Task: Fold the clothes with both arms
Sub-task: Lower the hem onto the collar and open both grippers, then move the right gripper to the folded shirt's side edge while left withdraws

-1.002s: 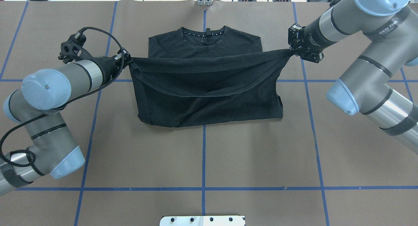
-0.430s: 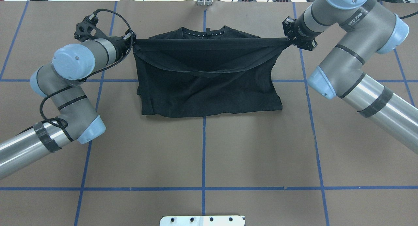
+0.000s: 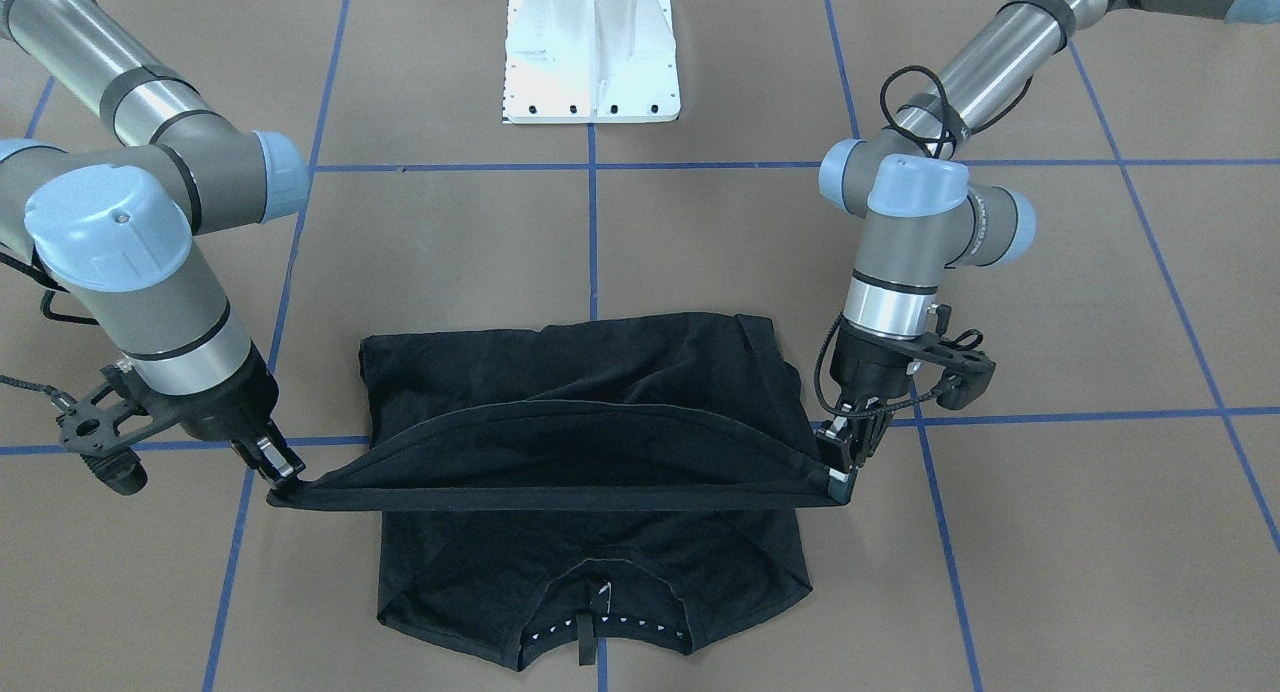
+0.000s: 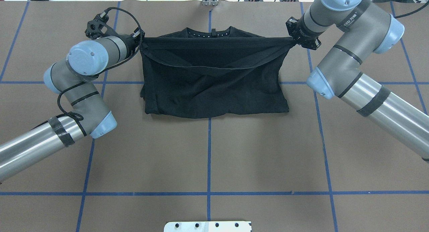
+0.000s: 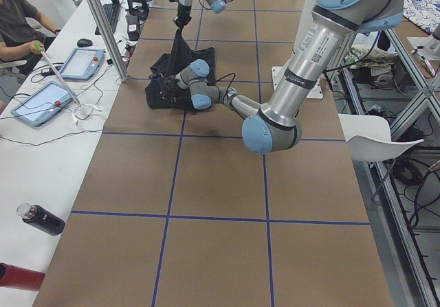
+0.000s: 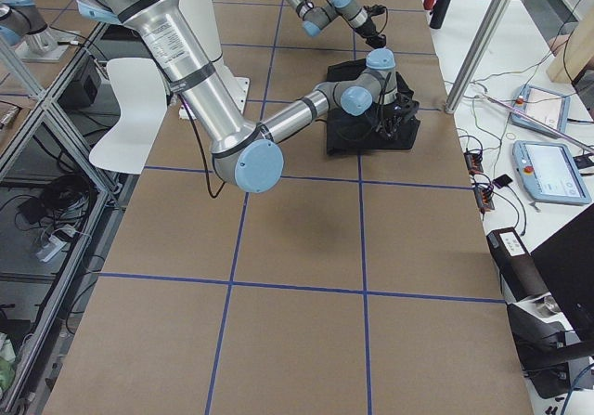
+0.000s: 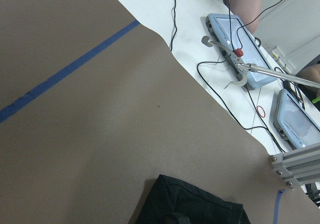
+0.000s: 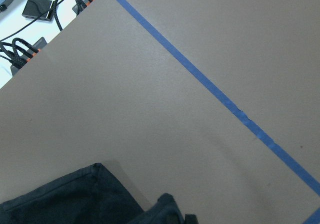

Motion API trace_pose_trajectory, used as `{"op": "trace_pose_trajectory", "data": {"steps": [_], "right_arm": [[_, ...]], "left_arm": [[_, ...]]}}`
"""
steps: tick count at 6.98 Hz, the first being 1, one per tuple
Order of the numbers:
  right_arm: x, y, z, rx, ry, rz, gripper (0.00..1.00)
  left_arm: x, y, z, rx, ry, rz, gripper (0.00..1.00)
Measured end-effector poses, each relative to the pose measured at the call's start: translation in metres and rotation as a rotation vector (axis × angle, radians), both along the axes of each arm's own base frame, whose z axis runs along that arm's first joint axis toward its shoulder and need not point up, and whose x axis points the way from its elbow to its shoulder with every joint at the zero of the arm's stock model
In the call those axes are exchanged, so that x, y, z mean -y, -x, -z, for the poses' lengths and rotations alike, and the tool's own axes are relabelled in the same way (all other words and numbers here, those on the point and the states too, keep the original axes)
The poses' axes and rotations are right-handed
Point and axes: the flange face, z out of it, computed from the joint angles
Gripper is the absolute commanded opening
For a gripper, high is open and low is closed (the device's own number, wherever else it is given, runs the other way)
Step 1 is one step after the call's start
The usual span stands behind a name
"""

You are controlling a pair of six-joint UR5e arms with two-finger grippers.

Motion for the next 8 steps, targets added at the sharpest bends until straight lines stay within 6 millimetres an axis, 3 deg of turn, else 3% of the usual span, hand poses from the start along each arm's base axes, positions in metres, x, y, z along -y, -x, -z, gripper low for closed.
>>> {"op": "trace_pose_trajectory", "data": {"steps": [1,3,4,5,6,8], "right_arm": [[0.012,0.015,0.011,-0.019,-0.015,-0.010,0.90],[0.028,0.033,0.042,-0.031,-0.047,-0.034,0.91],[0.023,0.037,0.051,-0.018,-0.056,-0.038,0.91],[-0.001,0.045,0.054,0.011,-0.062,-0.032,0.91],[-0.039,0.048,0.052,0.051,-0.064,-0.024,0.92],[-0.114,0.050,0.035,0.104,-0.064,0.002,0.92]], "left_arm": [[0.014,0.005,-0.005,0.008,0.005,0.016,1.00],[0.039,0.033,-0.009,0.002,0.013,0.040,1.00],[0.049,0.052,-0.006,-0.018,0.009,0.024,1.00],[0.056,0.071,0.001,-0.042,-0.002,-0.001,1.00],[0.057,0.086,0.012,-0.067,-0.018,-0.021,1.00],[0.052,0.099,0.032,-0.098,-0.050,-0.034,1.00]]}}
